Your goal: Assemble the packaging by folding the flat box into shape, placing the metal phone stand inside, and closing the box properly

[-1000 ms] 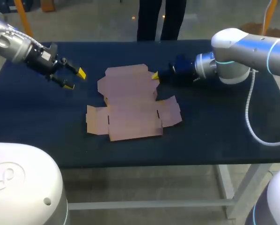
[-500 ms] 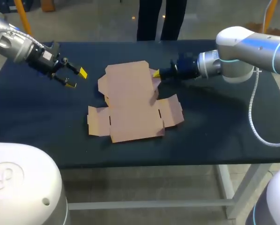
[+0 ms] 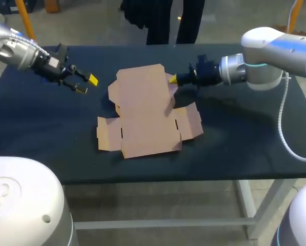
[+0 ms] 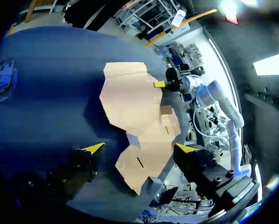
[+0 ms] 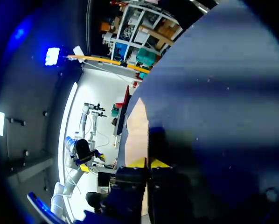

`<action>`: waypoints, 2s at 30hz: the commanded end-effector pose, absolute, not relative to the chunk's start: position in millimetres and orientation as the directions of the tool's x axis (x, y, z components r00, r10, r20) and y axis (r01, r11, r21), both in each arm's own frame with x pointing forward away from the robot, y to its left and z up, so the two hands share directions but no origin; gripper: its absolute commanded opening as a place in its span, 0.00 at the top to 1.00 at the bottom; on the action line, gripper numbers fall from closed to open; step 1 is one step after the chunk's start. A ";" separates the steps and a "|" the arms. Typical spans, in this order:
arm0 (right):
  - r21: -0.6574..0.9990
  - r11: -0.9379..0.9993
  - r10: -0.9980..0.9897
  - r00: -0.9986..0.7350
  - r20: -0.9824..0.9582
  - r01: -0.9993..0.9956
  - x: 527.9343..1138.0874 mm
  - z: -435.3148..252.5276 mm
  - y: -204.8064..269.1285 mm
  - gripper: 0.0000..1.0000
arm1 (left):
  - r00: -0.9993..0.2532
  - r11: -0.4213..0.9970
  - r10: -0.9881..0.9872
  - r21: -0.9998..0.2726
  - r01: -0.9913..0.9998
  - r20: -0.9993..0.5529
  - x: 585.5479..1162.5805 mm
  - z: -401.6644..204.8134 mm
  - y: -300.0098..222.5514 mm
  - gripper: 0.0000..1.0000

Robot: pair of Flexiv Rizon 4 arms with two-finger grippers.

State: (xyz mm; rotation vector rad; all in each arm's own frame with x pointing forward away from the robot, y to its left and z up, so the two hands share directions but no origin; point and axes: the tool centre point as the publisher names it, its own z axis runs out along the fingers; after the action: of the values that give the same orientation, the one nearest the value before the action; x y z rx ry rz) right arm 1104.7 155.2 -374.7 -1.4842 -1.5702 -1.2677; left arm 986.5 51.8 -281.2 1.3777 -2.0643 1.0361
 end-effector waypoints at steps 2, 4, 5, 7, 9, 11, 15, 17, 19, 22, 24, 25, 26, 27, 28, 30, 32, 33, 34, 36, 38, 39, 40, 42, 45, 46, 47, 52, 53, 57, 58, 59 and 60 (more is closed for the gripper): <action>0.222 -0.094 0.366 -0.174 0.914 0.970 1104.3 -375.0 155.0 1.00 | -0.400 0.217 -0.582 -0.340 -0.915 0.708 983.7 -279.8 51.9 0.00; 0.222 -0.094 0.366 -0.174 0.914 0.970 1104.3 -375.0 155.0 1.00 | -0.400 0.217 -0.582 -0.340 -0.915 0.708 983.7 -279.8 51.9 0.00; 0.222 -0.094 0.366 -0.174 0.914 0.970 1104.3 -375.0 155.0 1.00 | -0.400 0.217 -0.582 -0.340 -0.915 0.708 983.7 -279.8 51.9 0.00; 0.222 -0.094 0.366 -0.174 0.914 0.970 1104.3 -375.0 155.0 1.00 | -0.400 0.217 -0.582 -0.340 -0.915 0.708 983.7 -279.8 51.9 0.00; 0.222 -0.094 0.366 -0.174 0.914 0.970 1104.3 -375.0 155.0 1.00 | -0.400 0.217 -0.582 -0.340 -0.915 0.708 983.7 -279.8 51.9 0.00; 0.222 -0.094 0.366 -0.174 0.914 0.970 1104.3 -375.0 155.0 1.00 | -0.417 0.219 -0.569 -0.358 -0.908 0.709 983.3 -280.3 50.4 0.00; 0.327 -0.115 0.317 -0.277 0.907 0.938 1087.2 -351.8 149.7 1.00 | -0.521 0.236 -0.528 -0.473 -0.849 0.671 991.5 -282.9 50.6 0.00; 0.358 -0.120 0.300 -0.310 0.902 0.926 1082.1 -344.7 148.0 1.00 | -0.542 0.233 -0.519 -0.500 -0.834 0.661 995.6 -282.9 54.9 0.00; 0.388 -0.126 0.289 -0.341 0.895 0.913 1078.2 -338.2 146.5 1.00 | -0.558 0.231 -0.524 -0.524 -0.820 0.643 998.4 -283.3 57.0 0.00; 0.421 -0.132 0.276 -0.374 0.885 0.897 1074.7 -329.9 145.6 1.00 | -0.585 0.228 -0.526 -0.560 -0.797 0.618 1001.8 -283.3 58.2 0.00; 0.437 -0.132 0.269 -0.392 0.880 0.890 1073.4 -325.3 145.7 1.00 | -0.602 0.228 -0.529 -0.583 -0.780 0.599 1003.3 -282.6 58.1 0.00; 0.437 -0.132 0.269 -0.392 0.880 0.890 1073.4 -325.3 145.7 1.00 | -0.602 0.228 -0.529 -0.583 -0.780 0.599 1003.3 -282.6 58.1 0.00; 0.437 -0.132 0.269 -0.392 0.880 0.890 1073.4 -325.3 145.7 1.00 | -0.602 0.228 -0.529 -0.583 -0.780 0.599 1003.3 -282.6 58.1 0.00; 0.437 -0.132 0.269 -0.392 0.880 0.890 1073.4 -325.3 145.7 1.00 | -0.602 0.228 -0.529 -0.583 -0.780 0.599 1003.3 -282.6 58.1 0.00; 0.467 -0.130 0.255 -0.425 0.868 0.875 1071.6 -319.2 148.0 1.00 | -0.630 0.219 -0.529 -0.626 -0.748 0.568 1009.6 -282.8 57.6 0.00; 0.483 -0.131 0.252 -0.442 0.861 0.866 1071.0 -316.9 148.6 1.00 | -0.644 0.210 -0.521 -0.647 -0.733 0.561 1013.0 -283.8 56.5 0.00; 0.498 -0.142 0.248 -0.456 0.855 0.856 1070.4 -314.2 147.8 1.00 | -0.653 0.200 -0.525 -0.667 -0.718 0.546 1017.0 -284.2 55.0 0.00; 0.508 -0.146 0.246 -0.466 0.850 0.849 1070.3 -312.9 147.3 1.00 | -0.661 0.191 -0.514 -0.679 -0.709 0.547 1019.1 -284.3 53.7 0.00; 0.514 -0.153 0.243 -0.472 0.847 0.844 1070.3 -311.5 146.7 1.00 | -0.663 0.187 -0.512 -0.683 -0.706 0.546 1021.2 -284.4 52.4 0.00; 0.520 -0.158 0.236 -0.479 0.845 0.839 1070.7 -309.5 146.2 1.00 | -0.671 0.184 -0.508 -0.694 -0.696 0.540 1025.6 -285.5 49.2 0.00; 0.525 -0.161 0.235 -0.484 0.843 0.836 1070.8 -307.7 146.5 1.00 | -0.679 0.175 -0.500 -0.706 -0.687 0.537 1028.3 -285.5 46.0 0.00; 0.530 -0.161 0.235 -0.489 0.840 0.833 1070.8 -306.9 147.1 1.00 | -0.684 0.170 -0.497 -0.713 -0.680 0.534 1029.5 -285.3 44.4 0.00; 0.534 -0.163 0.235 -0.493 0.838 0.830 1070.7 -306.3 147.4 1.00 | -0.688 0.166 -0.490 -0.717 -0.677 0.535 1030.6 -285.0 42.9 0.00; 0.537 -0.164 0.232 -0.497 0.836 0.827 1070.9 -305.0 147.5 1.00 | -0.692 0.165 -0.484 -0.721 -0.673 0.535 1033.3 -285.2 39.2 0.00; 0.547 -0.170 0.230 -0.507 0.831 0.819 1071.0 -303.0 147.0 1.00 | -0.700 0.161 -0.472 -0.729 -0.666 0.535 1036.3 -285.8 33.6 0.00; 0.551 -0.174 0.230 -0.510 0.829 0.816 1071.2 -302.3 146.6 1.00 | -0.706 0.161 -0.466 -0.733 -0.661 0.533 1037.1 -285.4 31.1 0.00; 0.553 -0.176 0.228 -0.512 0.828 0.815 1071.3 -302.2 146.6 1.00 | -0.709 0.160 -0.462 -0.736 -0.658 0.534 1037.6 -285.3 30.0 0.00; 0.568 -0.184 0.221 -0.529 0.819 0.802 1071.4 -299.9 147.1 1.00 | -0.723 0.154 -0.445 -0.751 -0.642 0.528 1040.6 -283.6 23.1 0.00; 0.569 -0.184 0.220 -0.531 0.818 0.801 1071.5 -299.6 147.3 1.00 | -0.727 0.154 -0.440 -0.754 -0.639 0.527 1041.4 -283.1 20.8 0.00; 0.581 -0.189 0.213 -0.544 0.812 0.792 1072.2 -298.0 148.9 1.00 | -0.743 0.156 -0.416 -0.764 -0.626 0.524 1043.9 -282.3 14.3 0.00; 0.583 -0.190 0.213 -0.547 0.810 0.790 1072.4 -297.5 149.2 1.00 | -0.746 0.158 -0.410 -0.765 -0.625 0.525 1044.8 -282.5 12.0 0.00; 0.585 -0.194 0.210 -0.550 0.809 0.787 1072.8 -297.0 149.4 1.00 | -0.750 0.160 -0.403 -0.766 -0.622 0.525 1045.8 -282.7 9.6 0.00; 0.590 -0.200 0.208 -0.554 0.806 0.782 1073.2 -296.3 149.5 1.00 | -0.754 0.162 -0.398 -0.769 -0.618 0.522 1046.5 -282.8 7.0 0.00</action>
State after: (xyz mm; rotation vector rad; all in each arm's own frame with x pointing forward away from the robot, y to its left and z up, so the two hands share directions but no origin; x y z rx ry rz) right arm 1072.4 149.7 -293.9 -1.1673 -1.6496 -1.7863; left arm 1037.9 9.9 -279.3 1.0163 -2.2401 1.6390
